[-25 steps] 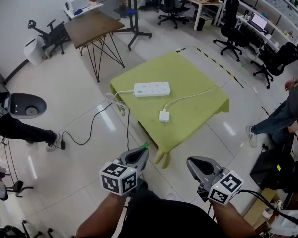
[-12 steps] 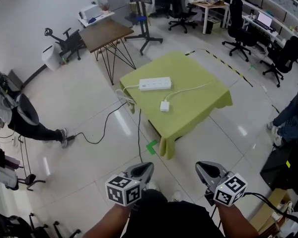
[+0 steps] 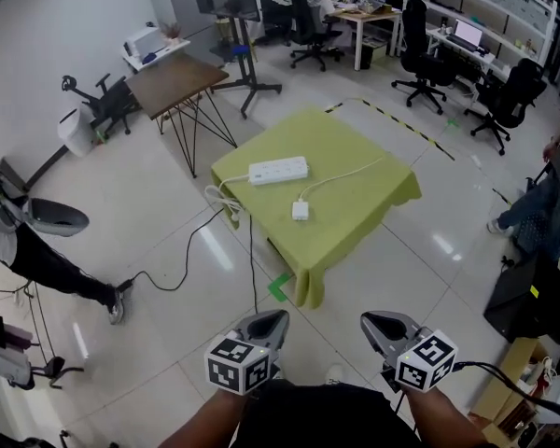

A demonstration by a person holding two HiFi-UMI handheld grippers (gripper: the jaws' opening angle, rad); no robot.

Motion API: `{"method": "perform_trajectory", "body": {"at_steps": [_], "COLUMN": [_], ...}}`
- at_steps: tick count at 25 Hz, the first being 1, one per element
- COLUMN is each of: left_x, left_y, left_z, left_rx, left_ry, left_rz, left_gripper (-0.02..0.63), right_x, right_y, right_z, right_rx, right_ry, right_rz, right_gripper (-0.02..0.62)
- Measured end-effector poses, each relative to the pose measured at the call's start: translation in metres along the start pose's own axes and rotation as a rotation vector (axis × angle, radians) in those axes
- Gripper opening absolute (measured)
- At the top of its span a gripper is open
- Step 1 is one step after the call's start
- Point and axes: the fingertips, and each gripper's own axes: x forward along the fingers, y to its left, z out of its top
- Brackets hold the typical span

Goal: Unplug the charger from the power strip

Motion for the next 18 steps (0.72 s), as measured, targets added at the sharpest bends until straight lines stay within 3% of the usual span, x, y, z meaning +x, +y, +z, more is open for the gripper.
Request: {"method": "perform_trajectory", "body": {"at_steps": [4,18], "left_x": [-0.013,-0.030], "left_y": [0.017,0.043], "left_z": [0.007,0.001], "left_rx": [0.036,0.010], "left_ry": [0.002,-0.011], "left_rz": [-0.017,-0.041], "left_gripper": [0.006,0.006], "right_x": [0.017,0.041], "right_y": [0.015,0.035], "right_z": [0.000,0.004], "right_rx": [0.015,0.005], "right_ry": [-0.006,0.005], "right_rz": [-0.022,-0.063], "right_gripper": [0.000,0.000]}}
